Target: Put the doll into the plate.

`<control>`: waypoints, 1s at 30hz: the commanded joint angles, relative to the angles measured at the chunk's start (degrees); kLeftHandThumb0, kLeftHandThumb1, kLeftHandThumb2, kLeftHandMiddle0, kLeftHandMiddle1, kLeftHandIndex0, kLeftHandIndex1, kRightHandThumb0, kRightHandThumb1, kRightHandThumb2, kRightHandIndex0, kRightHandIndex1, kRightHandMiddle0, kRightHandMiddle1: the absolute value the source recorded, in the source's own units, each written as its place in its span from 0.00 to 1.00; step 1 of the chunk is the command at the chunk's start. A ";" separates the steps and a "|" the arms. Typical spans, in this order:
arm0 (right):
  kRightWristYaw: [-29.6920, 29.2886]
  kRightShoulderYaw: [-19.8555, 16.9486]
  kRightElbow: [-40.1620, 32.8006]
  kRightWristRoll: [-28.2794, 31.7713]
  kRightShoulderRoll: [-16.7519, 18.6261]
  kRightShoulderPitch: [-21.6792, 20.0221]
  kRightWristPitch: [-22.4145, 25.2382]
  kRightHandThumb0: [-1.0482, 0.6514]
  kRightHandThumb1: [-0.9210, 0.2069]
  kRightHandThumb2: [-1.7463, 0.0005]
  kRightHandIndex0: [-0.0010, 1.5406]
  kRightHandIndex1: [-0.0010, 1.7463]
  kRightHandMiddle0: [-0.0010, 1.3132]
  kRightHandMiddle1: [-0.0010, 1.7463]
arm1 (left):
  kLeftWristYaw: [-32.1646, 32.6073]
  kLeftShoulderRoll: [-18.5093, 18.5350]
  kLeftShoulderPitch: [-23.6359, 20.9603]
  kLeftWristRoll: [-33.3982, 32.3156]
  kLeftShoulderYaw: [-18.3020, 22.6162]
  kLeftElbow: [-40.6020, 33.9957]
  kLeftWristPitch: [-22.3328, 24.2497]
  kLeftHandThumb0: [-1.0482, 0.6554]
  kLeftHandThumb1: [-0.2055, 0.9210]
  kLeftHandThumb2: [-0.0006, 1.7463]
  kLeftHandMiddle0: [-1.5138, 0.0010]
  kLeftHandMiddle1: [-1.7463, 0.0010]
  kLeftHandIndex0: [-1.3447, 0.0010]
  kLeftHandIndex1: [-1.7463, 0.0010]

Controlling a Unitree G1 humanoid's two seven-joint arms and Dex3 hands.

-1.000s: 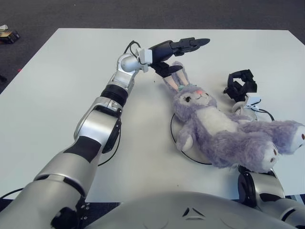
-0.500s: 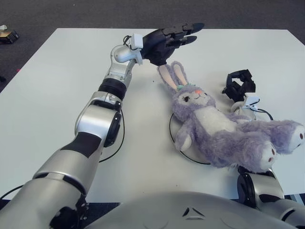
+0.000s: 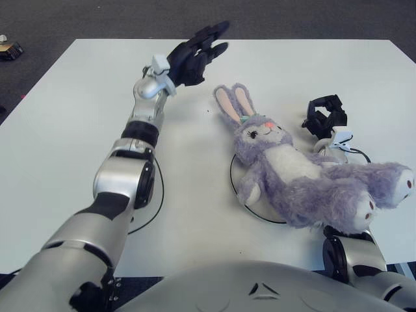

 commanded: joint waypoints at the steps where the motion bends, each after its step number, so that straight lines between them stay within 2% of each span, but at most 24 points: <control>1: 0.40 -0.07 3.15 0.13 0.91 3.87 2.57 0.40 0.15 0.58 0.54 1.00 0.23 1.00 | 3.65 -1.04 1.11 -0.53 1.56 0.22 -0.15 0.24 1.00 0.36 0.45 0.92 0.61 0.91; 2: 0.51 -0.13 3.23 0.17 0.80 3.91 2.50 0.40 0.15 0.58 0.54 1.00 0.23 1.00 | 5.44 -1.35 1.84 -0.18 2.02 0.58 -0.96 0.24 1.00 0.36 0.44 0.92 0.60 0.91; 4: 0.71 -0.21 3.47 0.25 0.59 3.96 2.36 0.40 0.15 0.58 0.54 1.00 0.23 1.00 | 10.12 -2.00 3.91 0.79 3.10 1.97 -3.80 0.26 1.00 0.35 0.47 0.80 0.60 0.83; 5: 0.81 -0.26 3.55 0.30 0.49 4.00 2.29 0.40 0.15 0.58 0.54 1.00 0.23 1.00 | 11.43 -2.22 4.44 1.13 3.33 2.33 -4.60 0.26 1.00 0.35 0.53 0.65 0.62 0.73; 7: 0.97 -0.34 3.76 0.36 0.36 4.04 2.15 0.40 0.15 0.58 0.54 1.00 0.23 1.00 | 13.54 -2.53 5.43 1.74 3.57 3.09 -6.17 0.27 1.00 0.34 0.59 0.44 0.67 0.55; 11: 1.27 -0.55 4.26 0.44 0.17 4.02 1.81 0.40 0.15 0.58 0.53 1.00 0.23 1.00 | 15.51 -3.08 6.37 2.06 3.84 4.08 -7.75 0.29 1.00 0.34 0.64 0.19 0.72 0.28; 15: 1.65 -0.82 4.91 0.61 -0.11 4.00 1.39 0.40 0.15 0.58 0.53 1.00 0.23 1.00 | 17.73 -4.12 7.05 1.61 4.68 4.71 -8.52 0.31 1.00 0.33 0.64 0.09 0.74 0.14; 17: 1.83 -0.94 5.21 0.69 -0.27 3.97 1.21 0.40 0.15 0.58 0.54 1.00 0.24 1.00 | 18.04 -4.61 7.28 1.14 5.24 5.09 -8.91 0.37 1.00 0.30 0.65 0.06 0.79 0.06; 23: 2.25 -1.19 5.90 0.74 -0.53 3.84 0.80 0.40 0.15 0.57 0.54 1.00 0.24 1.00 | 17.22 -5.16 8.01 0.33 6.42 6.58 -9.80 0.40 1.00 0.28 0.64 0.03 0.82 0.02; 30: 2.77 -1.48 6.54 0.79 -0.77 3.84 0.22 0.40 0.16 0.57 0.54 1.00 0.24 1.00 | 16.46 -5.59 8.41 0.26 6.64 6.77 -9.58 0.41 1.00 0.27 0.56 0.00 0.82 0.02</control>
